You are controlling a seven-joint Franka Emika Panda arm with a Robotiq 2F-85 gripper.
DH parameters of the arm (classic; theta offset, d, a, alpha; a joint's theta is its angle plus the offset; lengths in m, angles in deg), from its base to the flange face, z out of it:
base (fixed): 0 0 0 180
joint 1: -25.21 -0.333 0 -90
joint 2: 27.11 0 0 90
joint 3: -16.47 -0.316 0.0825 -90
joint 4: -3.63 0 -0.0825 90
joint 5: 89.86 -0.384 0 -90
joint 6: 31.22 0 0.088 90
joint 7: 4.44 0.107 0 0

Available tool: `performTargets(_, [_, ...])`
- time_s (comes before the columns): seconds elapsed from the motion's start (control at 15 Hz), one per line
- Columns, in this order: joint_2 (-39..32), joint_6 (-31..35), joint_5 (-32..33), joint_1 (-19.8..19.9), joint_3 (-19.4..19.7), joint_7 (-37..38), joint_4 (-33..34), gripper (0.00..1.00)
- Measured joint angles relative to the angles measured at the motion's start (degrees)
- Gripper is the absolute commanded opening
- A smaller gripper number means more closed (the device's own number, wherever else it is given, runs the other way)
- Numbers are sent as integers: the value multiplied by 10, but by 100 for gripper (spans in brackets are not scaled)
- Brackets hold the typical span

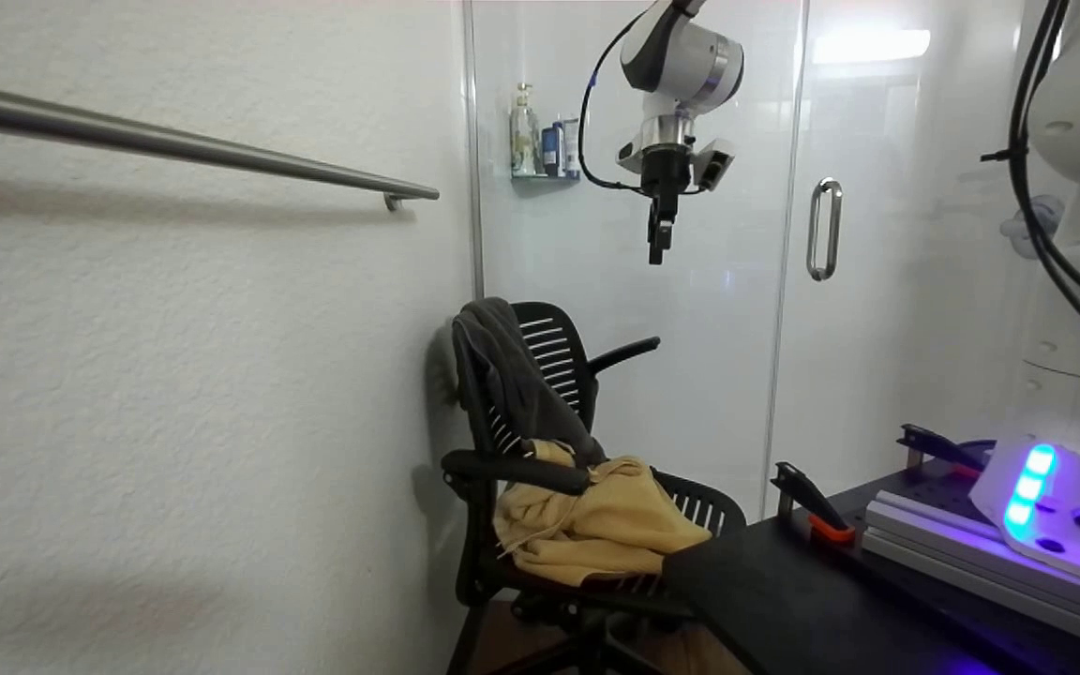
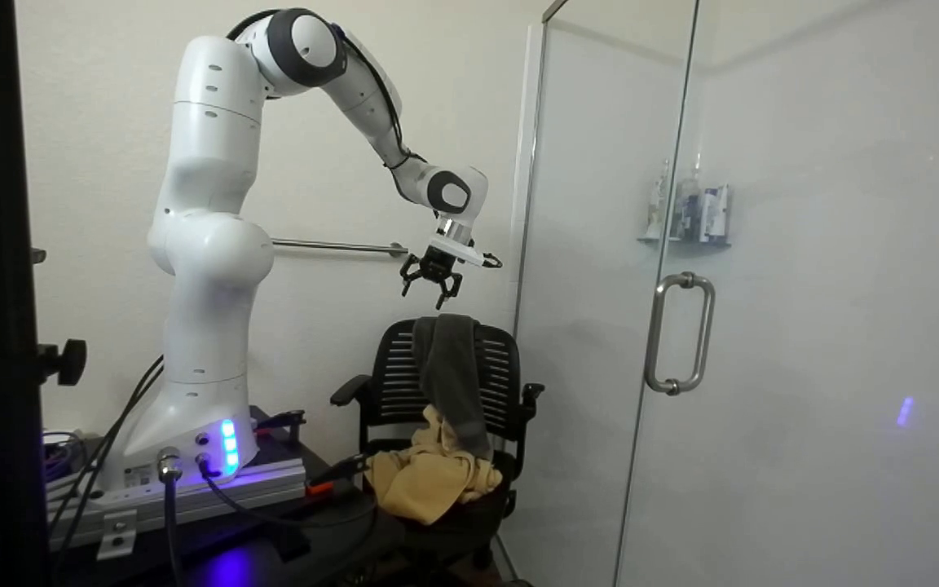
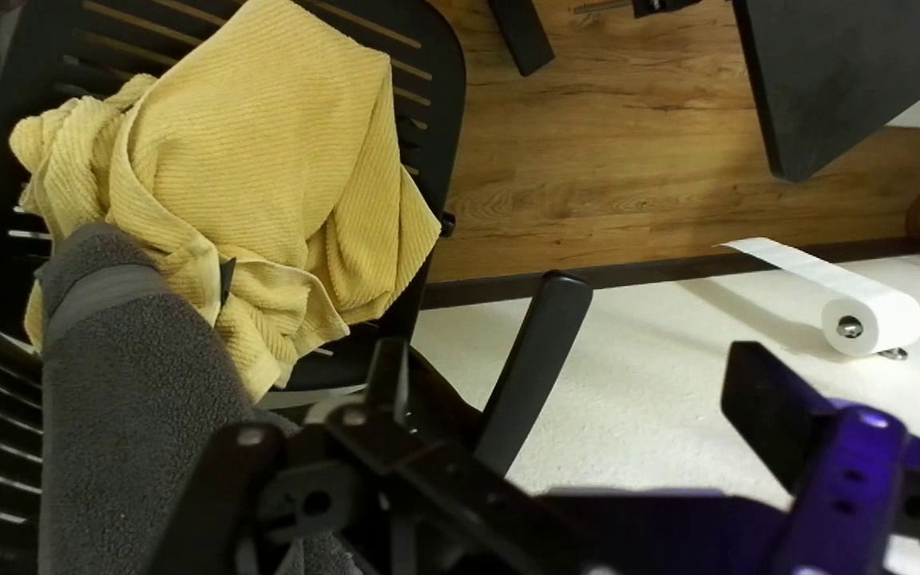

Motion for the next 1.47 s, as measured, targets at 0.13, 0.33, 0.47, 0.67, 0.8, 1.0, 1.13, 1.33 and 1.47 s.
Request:
performTargets(0.13, [-6, 0, -7, 8, -2, -32, 2, 100])
performTargets(0.33, [-57, -1, -28, 30, -4, -153, 42, 100])
performTargets(0.47, [-104, -7, -32, 45, -11, -215, 85, 100])
performTargets(0.67, [-164, -14, -47, 57, -30, -224, 141, 100])
performTargets(0.8, [-190, 2, -75, 56, -44, -180, 155, 100])
performTargets(1.0, [-213, 75, -122, 55, -69, -105, 155, 100])
performTargets(1.13, [-230, 135, -132, 51, -82, -48, 152, 100])
performTargets(1.33, [-242, 172, -128, 48, -91, 21, 148, 100])
performTargets(1.47, [-242, 172, -128, 49, -94, 29, 147, 100])
